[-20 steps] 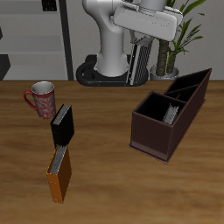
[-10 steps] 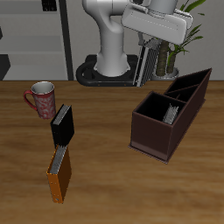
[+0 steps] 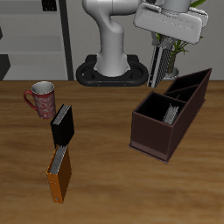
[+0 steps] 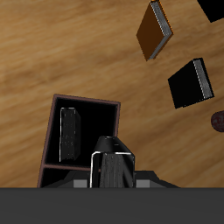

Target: Place the left striped book into the left desk caddy's right compartment and place the right striped book into the left desk caddy's right compartment and place the orange book into the left desk caddy's left compartment

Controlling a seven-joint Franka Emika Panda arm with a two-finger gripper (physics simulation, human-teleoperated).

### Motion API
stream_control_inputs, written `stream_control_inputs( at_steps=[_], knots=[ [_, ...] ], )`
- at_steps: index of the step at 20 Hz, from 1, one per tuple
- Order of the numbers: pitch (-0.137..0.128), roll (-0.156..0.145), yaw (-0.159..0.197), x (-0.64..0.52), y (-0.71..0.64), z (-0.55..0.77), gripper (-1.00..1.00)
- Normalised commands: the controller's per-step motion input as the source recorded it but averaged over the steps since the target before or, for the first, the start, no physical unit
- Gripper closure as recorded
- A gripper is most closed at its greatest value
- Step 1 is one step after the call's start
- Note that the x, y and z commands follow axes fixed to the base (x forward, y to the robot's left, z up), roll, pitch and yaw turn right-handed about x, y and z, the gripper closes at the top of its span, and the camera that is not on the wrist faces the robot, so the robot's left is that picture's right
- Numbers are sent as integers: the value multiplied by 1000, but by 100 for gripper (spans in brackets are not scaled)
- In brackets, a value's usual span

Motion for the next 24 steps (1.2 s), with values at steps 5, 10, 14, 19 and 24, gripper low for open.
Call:
stream_control_inputs(
  at_steps=[5,10,14,19,24],
  knots=[
    [-28,7,13,137,225,171,100],
    [14,-15,-11,242,-3,-4,100],
    [1,-23,-7,159,-112,-76,100],
    [46,-35,-45,268,-154,-131,100],
    [35,4,-31,120,50,-141,100]
  ],
)
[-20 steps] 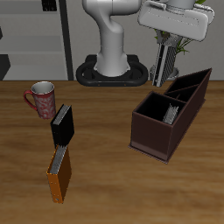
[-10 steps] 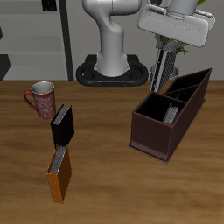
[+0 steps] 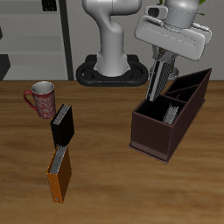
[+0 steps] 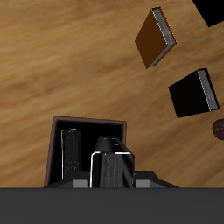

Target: Place the left striped book into the left desk caddy's right compartment and place the right striped book into the left desk caddy's right compartment and place the orange book into the left desk caddy's left compartment

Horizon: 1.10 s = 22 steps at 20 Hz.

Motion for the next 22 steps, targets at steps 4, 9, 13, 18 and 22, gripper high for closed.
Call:
stream_control_inputs(
  at_steps=[4,9,13,18,22],
  knots=[
    [13,8,-8,63,63,-92,100],
    [9,5,-6,33,26,-69,100],
    [-10,2,-4,24,19,-1,100],
    [5,-3,-12,139,-6,-81,100],
    [23,-3,-7,89,2,-127,100]
  ],
)
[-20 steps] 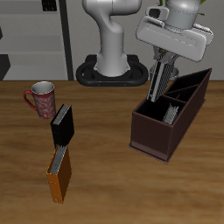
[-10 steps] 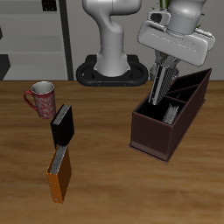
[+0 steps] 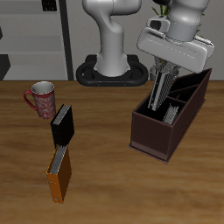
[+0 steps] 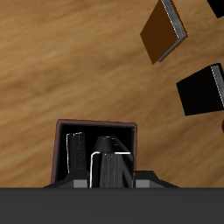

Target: Place the left striped book into the left desk caddy's right compartment and place the right striped book into the left desk caddy's right compartment and place the orange book into the left desk caddy's left compartment

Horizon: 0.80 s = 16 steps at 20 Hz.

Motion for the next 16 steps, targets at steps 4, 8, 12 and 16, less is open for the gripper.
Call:
stream_control_inputs(
  at_steps=[4,8,12,16],
  knots=[
    [35,11,-21,107,37,-205,100],
    [33,12,-24,39,40,-183,100],
    [13,16,5,-15,87,-127,100],
    [8,-12,-18,19,-42,-68,100]
  ],
)
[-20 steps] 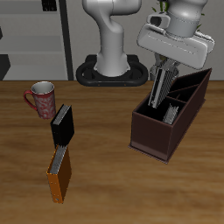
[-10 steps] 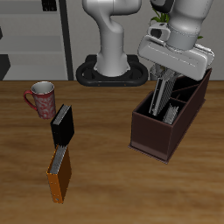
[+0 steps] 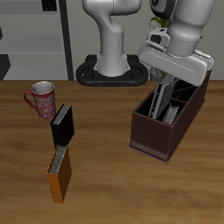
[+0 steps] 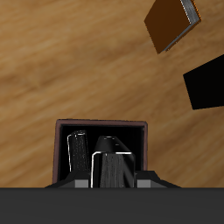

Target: Place the left striped book into the left desk caddy's right compartment and place the right striped book into the left desk caddy's right compartment and place the orange book into the left desk caddy's left compartment

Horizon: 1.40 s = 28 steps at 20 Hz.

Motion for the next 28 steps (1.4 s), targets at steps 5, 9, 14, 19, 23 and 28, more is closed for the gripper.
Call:
stream_control_inputs(
  at_steps=[5,9,14,19,23,28],
  knots=[
    [22,-12,0,105,-58,-154,100],
    [47,-5,-6,100,-20,-218,100],
    [31,7,6,27,14,-193,100],
    [70,22,-3,8,-3,-239,100],
    [27,18,2,-47,17,-60,-100],
    [-6,30,6,-152,40,66,-100]
  ],
)
